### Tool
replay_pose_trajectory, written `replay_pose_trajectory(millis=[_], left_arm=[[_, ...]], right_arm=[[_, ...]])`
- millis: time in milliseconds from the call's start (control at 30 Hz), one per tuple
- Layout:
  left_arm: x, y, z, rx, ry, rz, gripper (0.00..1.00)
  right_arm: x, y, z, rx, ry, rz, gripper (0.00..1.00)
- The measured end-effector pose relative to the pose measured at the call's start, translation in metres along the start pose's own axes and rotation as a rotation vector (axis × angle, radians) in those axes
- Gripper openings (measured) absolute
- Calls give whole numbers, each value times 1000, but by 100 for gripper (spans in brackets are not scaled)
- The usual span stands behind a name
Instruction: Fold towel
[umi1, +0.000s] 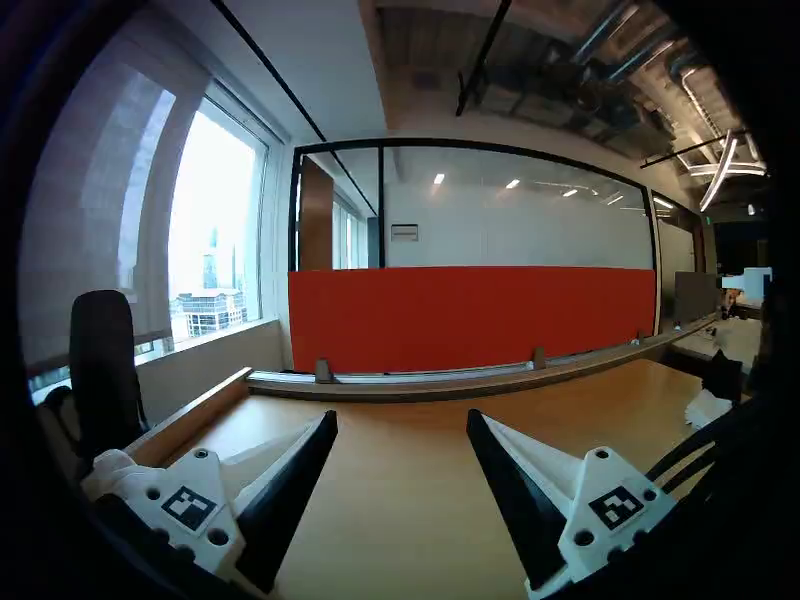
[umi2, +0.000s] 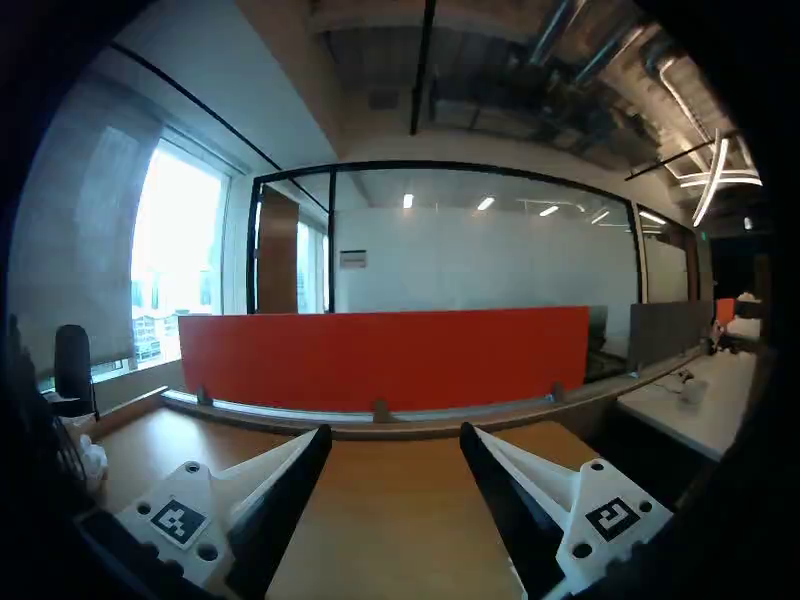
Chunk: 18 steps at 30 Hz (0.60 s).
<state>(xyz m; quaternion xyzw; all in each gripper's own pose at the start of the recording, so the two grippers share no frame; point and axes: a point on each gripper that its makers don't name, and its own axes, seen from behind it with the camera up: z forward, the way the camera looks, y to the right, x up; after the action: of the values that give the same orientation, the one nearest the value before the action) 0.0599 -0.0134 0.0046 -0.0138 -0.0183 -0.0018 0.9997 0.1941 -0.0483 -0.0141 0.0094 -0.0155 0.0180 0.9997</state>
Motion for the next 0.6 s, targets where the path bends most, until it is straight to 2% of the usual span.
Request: replay_pose_trajectory(millis=[400,600], left_arm=[[-21,-3,-1,18,38,0,96],[-34,0,-2,21,52,-8,96]], right_arm=[[0,-9,-7,0,8,-2,99],[-3,-11,-8,1,11,1,99]])
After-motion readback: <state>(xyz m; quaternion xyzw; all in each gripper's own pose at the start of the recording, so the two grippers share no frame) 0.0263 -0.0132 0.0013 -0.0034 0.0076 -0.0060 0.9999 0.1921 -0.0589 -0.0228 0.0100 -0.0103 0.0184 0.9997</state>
